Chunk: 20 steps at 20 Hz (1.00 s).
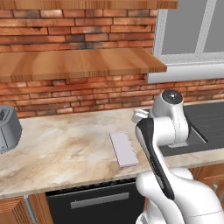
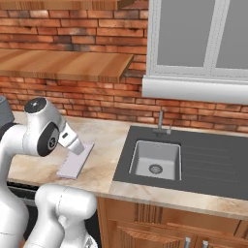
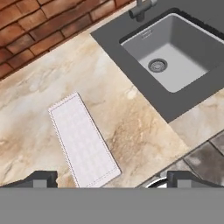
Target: The ice cube tray has been filled with water. Take the tray and place it in the freezer to make ice. Close the freezer door after placing the tray.
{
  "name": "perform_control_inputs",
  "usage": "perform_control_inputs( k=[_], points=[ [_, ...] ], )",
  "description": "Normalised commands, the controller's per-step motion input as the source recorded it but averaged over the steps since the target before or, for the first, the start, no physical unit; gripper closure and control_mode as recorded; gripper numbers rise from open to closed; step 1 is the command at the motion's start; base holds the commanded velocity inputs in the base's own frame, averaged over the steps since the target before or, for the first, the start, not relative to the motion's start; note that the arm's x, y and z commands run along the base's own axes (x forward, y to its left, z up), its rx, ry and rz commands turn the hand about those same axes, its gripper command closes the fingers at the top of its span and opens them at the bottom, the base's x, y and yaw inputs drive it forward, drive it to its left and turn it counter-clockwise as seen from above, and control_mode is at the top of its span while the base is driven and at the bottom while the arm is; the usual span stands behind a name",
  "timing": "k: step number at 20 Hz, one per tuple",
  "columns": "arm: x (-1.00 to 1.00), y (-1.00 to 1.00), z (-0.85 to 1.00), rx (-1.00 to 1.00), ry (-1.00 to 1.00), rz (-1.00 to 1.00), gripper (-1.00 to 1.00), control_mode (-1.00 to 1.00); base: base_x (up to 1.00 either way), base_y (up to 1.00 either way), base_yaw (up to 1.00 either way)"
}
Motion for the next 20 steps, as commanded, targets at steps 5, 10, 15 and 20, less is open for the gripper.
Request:
perform_control_inputs(
  k=[5,10,15,20],
  points=[
    [0.1,0.01,-0.24,0.04,0.01,-0.04,-1.0,-1.0,0.0,0.0,0.0],
    [0.34,0.0,-0.25,0.13,0.02,-0.02,-1.0,-1.0,0.0,0.0,0.0],
    [0.49,0.0,-0.13,0.11,0.01,-0.04,-1.0,-1.0,0.0,0.0,0.0],
    [0.39,0.0,-0.04,0.01,0.0,-0.06,-1.0,-1.0,0.0,0.0,0.0]
  ],
)
